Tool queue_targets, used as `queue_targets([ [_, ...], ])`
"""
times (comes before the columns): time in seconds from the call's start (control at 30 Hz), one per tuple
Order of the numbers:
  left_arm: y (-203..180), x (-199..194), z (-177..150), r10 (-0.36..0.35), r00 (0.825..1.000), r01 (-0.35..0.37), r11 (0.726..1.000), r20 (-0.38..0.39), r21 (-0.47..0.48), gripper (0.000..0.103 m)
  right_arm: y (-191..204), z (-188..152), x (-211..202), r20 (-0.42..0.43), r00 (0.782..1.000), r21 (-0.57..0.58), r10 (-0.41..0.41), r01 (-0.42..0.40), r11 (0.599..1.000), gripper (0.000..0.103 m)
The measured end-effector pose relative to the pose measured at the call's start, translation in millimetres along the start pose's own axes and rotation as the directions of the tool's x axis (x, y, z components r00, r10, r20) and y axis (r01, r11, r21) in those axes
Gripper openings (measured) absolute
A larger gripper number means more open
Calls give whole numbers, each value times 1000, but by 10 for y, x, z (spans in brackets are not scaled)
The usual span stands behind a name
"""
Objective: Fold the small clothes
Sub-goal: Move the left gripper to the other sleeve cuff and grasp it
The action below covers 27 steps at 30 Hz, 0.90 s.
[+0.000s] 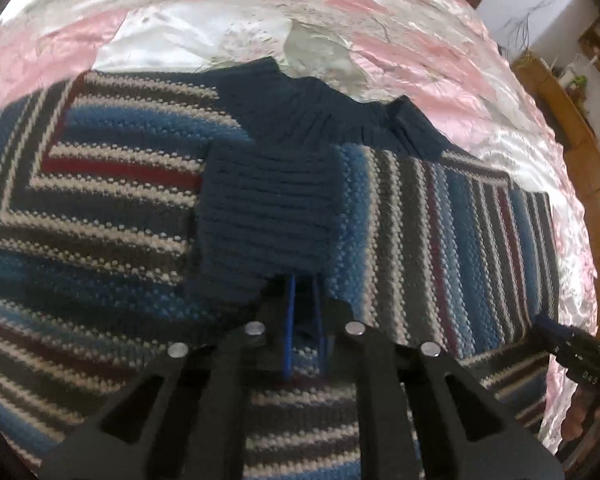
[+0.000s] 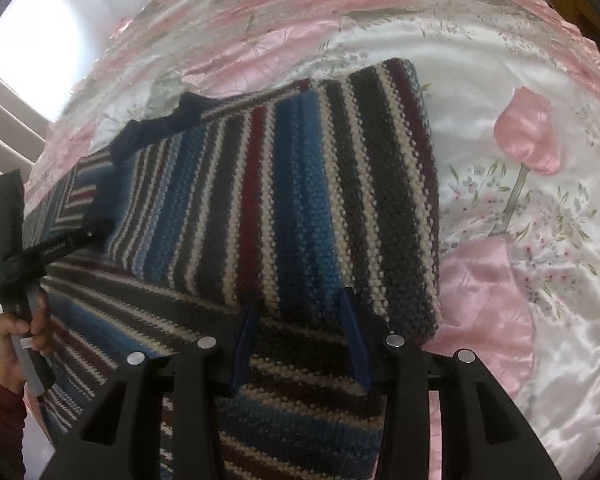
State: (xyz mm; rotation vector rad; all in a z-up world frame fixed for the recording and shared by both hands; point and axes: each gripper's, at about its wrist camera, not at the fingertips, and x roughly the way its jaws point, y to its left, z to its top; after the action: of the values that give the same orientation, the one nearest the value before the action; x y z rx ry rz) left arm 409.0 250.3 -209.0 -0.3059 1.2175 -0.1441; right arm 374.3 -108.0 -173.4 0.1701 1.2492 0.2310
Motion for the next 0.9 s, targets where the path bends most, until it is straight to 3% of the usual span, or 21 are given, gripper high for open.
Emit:
queue_targets([
  [0.13, 35, -59, 14, -25, 1000, 25, 999, -7, -26, 9, 79, 41, -29, -4, 1000, 9, -13, 13, 1000, 43],
  [0.2, 40, -206, 6, -17, 1000, 17, 1000, 5, -17, 17, 162, 68, -124, 13, 1000, 17, 6, -6, 1000, 48],
  [0.27, 106, -425, -4, 10, 999, -10, 1000, 33, 0, 58, 256, 69, -219, 22, 1000, 11, 19, -20, 1000, 54],
  [0.3, 153, -511, 9, 23, 999, -23, 1000, 46, 6, 63, 324, 71, -260, 24, 999, 8, 24, -24, 1000, 54],
  [0.4, 520, -864, -16, 96, 992, -98, 995, 80, 10, 67, 505, 56, -303, 20, 999, -14, 30, -30, 999, 57],
  [0.6, 1540, -1376, -66, 240, 967, -231, 967, 79, -110, 70, 854, 86, -194, 6, 1000, -70, 15, -15, 997, 60],
  [0.73, 2376, -1668, -129, 347, 937, -330, 920, 44, -212, 70, 1052, 109, -65, -15, 1000, -92, 11, -12, 996, 61],
  [0.9, 3141, -1956, -165, 441, 897, -412, 856, 23, -312, 70, 1178, 131, 62, -31, 999, -107, -8, 5, 994, 61],
])
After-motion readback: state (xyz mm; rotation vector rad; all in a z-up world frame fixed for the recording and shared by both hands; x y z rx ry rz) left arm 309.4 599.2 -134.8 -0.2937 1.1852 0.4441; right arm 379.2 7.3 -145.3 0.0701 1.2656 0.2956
